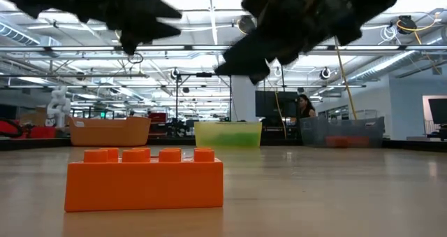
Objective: Sort & place blocks by color
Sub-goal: Put the orange game piece into the black bin
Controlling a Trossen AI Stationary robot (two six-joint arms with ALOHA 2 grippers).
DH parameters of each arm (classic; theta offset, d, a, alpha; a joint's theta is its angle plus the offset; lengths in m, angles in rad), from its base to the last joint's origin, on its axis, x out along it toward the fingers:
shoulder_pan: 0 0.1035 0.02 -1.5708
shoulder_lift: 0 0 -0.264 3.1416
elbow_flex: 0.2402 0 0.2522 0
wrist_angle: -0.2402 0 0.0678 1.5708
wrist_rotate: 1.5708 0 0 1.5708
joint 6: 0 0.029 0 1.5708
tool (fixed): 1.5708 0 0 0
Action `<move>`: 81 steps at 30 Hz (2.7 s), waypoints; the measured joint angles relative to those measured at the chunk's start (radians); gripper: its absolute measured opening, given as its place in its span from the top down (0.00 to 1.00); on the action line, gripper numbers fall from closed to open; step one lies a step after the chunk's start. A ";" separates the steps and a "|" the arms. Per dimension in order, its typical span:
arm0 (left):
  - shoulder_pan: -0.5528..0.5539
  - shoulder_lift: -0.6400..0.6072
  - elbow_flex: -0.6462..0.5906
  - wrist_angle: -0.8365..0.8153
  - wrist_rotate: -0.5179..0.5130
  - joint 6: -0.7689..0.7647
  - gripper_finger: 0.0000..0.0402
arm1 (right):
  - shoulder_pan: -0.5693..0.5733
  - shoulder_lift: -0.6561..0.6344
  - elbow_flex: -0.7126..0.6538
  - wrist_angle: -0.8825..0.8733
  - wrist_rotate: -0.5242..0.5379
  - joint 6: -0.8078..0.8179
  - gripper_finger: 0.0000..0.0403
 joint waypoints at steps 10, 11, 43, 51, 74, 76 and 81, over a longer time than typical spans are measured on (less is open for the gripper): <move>0.039 -0.089 -0.134 0.084 -0.032 -0.027 0.59 | 0.202 0.000 0.218 -0.388 0.453 -0.065 0.51; 0.043 -0.106 -0.133 0.079 -0.030 -0.022 0.59 | 0.212 0.000 0.228 -0.392 0.464 -0.051 0.49; -0.017 -0.260 -0.133 0.041 0.025 0.025 0.61 | 0.307 0.358 0.622 -0.657 0.360 0.067 0.33; -0.023 -0.260 -0.133 0.023 0.025 0.015 0.61 | 0.340 0.418 0.659 -0.659 0.325 0.130 0.33; -0.023 -0.260 -0.133 -0.015 0.019 -0.025 0.61 | 0.339 0.482 0.653 -0.662 0.388 0.138 0.36; -0.023 -0.260 -0.133 -0.017 0.019 -0.025 0.61 | 0.338 0.480 0.653 -0.662 0.412 0.112 0.39; -0.023 -0.260 -0.133 -0.020 0.019 -0.031 0.61 | 0.337 0.479 0.653 -0.661 0.410 0.059 0.55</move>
